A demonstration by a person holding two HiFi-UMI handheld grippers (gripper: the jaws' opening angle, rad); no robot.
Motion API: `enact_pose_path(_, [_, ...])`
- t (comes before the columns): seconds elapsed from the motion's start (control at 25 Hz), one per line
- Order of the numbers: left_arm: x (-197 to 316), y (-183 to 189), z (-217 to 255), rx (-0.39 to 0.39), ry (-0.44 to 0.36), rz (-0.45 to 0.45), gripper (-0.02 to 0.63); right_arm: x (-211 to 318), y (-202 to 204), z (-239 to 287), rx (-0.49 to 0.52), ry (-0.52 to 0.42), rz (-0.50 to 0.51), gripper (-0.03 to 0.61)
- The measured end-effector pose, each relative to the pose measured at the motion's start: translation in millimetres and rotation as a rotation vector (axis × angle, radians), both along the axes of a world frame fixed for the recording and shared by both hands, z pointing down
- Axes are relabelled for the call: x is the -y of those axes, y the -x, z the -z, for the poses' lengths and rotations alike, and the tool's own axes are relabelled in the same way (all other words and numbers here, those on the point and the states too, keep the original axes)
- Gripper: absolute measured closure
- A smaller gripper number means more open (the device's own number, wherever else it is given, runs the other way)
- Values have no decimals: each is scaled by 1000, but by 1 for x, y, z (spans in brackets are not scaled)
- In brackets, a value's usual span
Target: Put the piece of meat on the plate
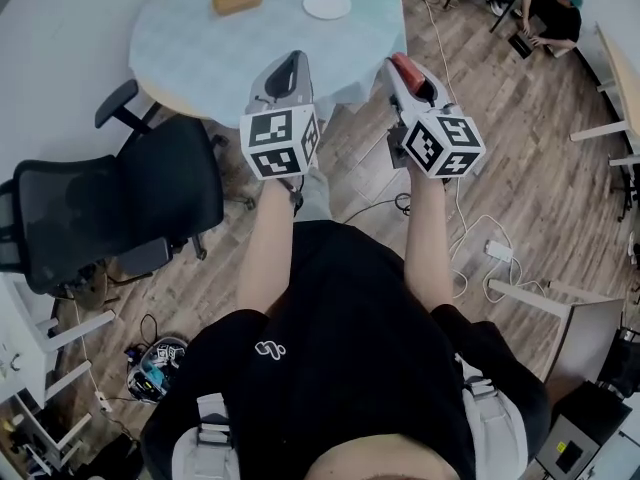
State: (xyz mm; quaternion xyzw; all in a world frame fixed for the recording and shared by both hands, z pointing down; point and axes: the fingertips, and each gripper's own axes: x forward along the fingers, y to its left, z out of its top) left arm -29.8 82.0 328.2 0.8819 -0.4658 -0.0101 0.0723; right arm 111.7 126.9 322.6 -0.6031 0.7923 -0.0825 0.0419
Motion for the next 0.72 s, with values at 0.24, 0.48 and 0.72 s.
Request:
enact_pose_path(0.24, [97,-20,-10,8,31,9,617,96,-14,12,-90,-2,5,479])
enact_pose_path(0.48, [214,-36,-9,54,10,17,617,213,-29,9,-95,19,-5,479])
enact_pose_path(0.72, [310,-55,-4,81,1,-10,617,310,-48,-3,-60,58,-39,479])
